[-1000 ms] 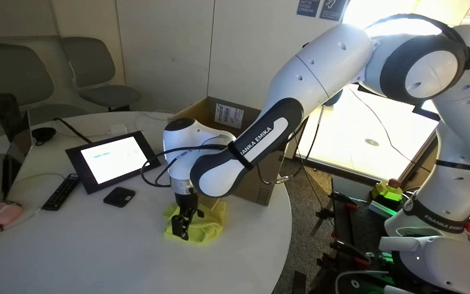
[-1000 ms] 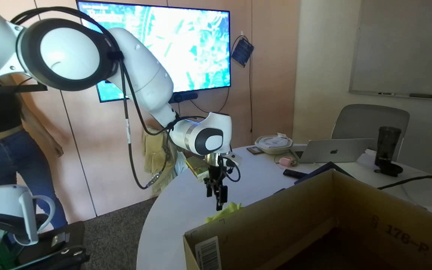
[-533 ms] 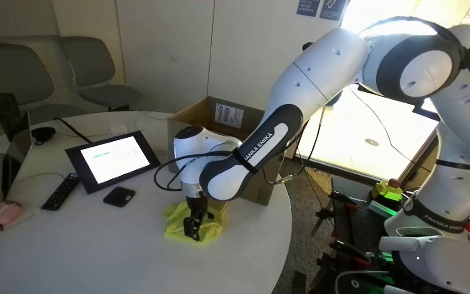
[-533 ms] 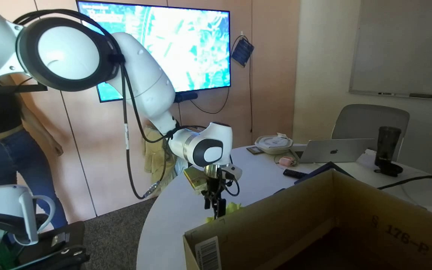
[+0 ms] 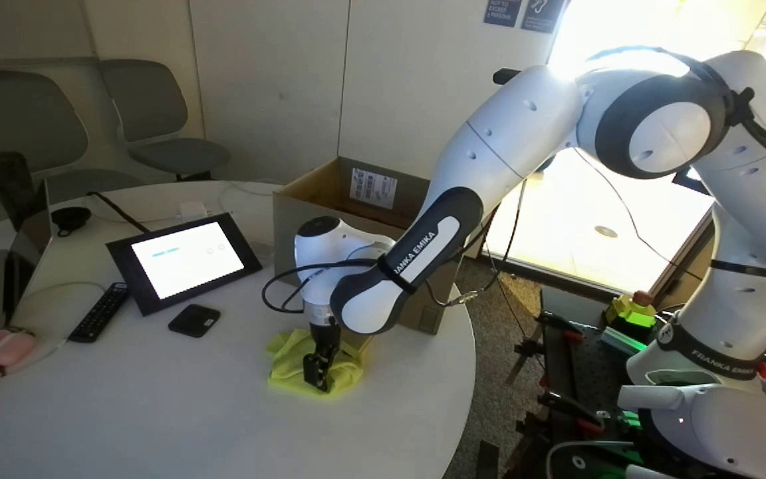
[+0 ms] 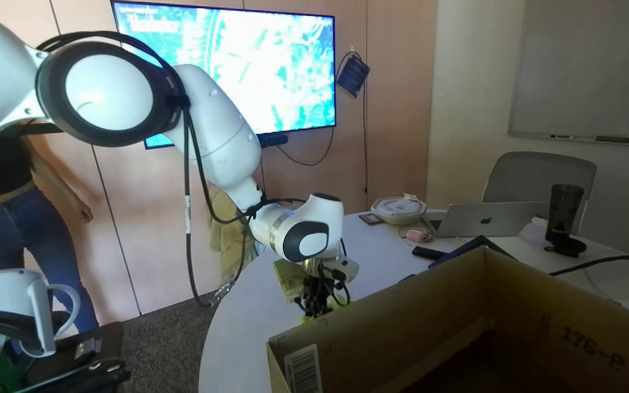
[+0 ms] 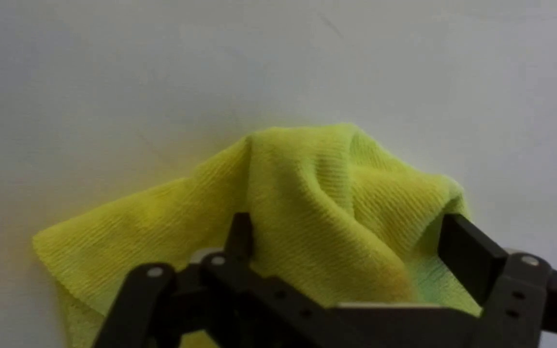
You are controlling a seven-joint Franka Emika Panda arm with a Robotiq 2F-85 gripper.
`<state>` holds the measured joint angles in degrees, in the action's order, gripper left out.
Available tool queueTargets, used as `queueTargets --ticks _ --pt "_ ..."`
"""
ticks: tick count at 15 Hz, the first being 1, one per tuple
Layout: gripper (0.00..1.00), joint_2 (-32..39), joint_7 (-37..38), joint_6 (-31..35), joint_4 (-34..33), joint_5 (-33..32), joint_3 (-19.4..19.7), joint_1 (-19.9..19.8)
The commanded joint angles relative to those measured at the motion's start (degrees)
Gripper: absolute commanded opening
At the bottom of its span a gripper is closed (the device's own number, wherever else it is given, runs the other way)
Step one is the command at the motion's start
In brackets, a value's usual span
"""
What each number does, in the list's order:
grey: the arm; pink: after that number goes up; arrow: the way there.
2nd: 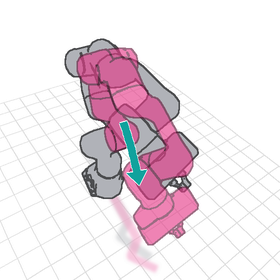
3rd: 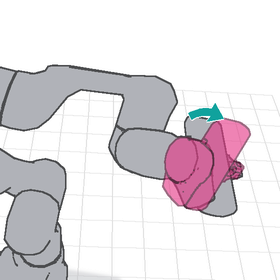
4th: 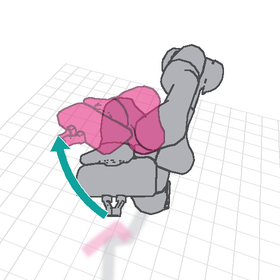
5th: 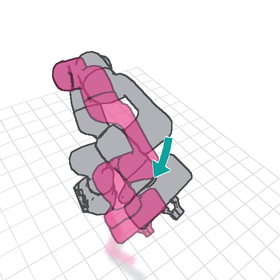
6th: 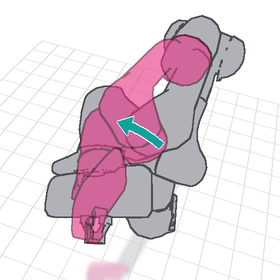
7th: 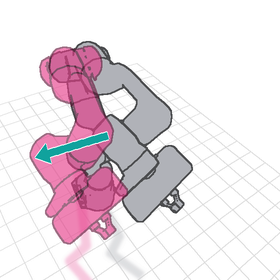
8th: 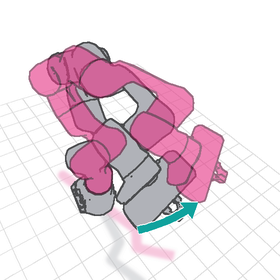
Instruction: Put the marker on the cloth, then fold the cloth and put it in the box
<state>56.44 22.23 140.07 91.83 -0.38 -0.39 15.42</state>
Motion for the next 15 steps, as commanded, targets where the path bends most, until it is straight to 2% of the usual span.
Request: queueTargets --ticks 1,5,6,7,9,13,15 --pt "1.00 3.83 1.85 3.58 -2.00 2.79 0.18 -0.54" --pt "1.00 5.25 2.26 3.83 -2.80 5.23 -0.26 -0.83" --pt "0.95 5.21 2.18 3.64 -2.84 5.57 -0.31 -0.82" --pt "0.74 5.06 1.97 3.56 -2.81 5.80 -0.42 -0.85" --pt "0.69 4.69 2.00 3.12 -2.75 5.80 -0.34 -0.62" --pt "0.35 3.77 2.04 2.52 -2.67 5.69 -0.48 -0.32" --pt "0.21 3.13 2.17 1.94 -2.70 5.45 -0.38 -0.04"
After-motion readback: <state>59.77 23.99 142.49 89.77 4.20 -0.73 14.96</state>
